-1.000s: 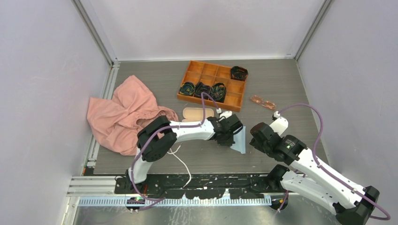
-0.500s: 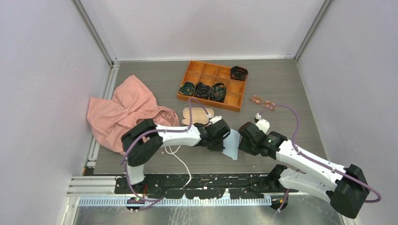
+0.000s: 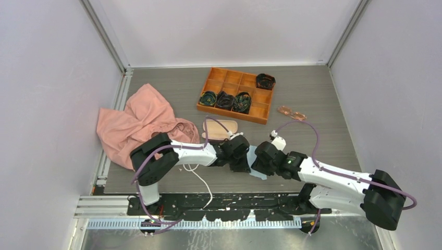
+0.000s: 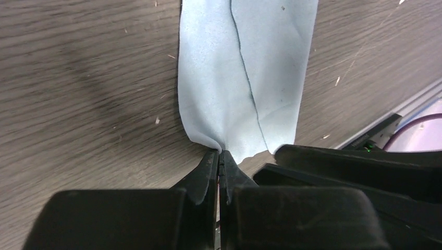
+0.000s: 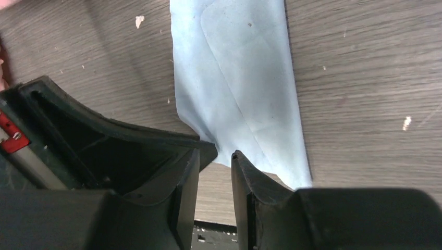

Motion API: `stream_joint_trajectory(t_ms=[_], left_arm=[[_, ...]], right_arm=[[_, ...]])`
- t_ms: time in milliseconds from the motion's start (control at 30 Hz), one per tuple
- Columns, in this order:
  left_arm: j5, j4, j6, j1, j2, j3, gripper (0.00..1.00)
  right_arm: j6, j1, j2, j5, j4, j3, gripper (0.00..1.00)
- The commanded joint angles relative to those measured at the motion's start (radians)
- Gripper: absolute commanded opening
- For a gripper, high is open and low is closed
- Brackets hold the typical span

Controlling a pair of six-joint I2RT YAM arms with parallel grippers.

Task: Organize the sunglasses
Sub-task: Fold the glasses cleaning cloth at the center of the board.

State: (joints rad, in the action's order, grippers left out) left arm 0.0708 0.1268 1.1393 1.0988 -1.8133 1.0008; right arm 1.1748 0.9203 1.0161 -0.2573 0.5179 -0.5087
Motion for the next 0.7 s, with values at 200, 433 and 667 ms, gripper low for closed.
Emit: stream_joint_trajectory(t_ms=[200, 433, 667], left_arm=[[0.040, -0.122, 0.067, -0.008, 0.033, -0.109, 0.00], [0.032, -0.160, 0.086, -0.013, 0.058, -0.158, 0.01], [0.011, -0.142, 0.084, -0.015, 0.077, -0.176, 0.01]], right_arm=[[0.096, -0.006, 0.144, -0.009, -0.174, 0.060, 0.34], [0.083, -0.134, -0.029, -0.108, 0.085, 0.068, 0.32], [0.045, -0.174, -0.291, -0.130, 0.247, 0.020, 0.34]])
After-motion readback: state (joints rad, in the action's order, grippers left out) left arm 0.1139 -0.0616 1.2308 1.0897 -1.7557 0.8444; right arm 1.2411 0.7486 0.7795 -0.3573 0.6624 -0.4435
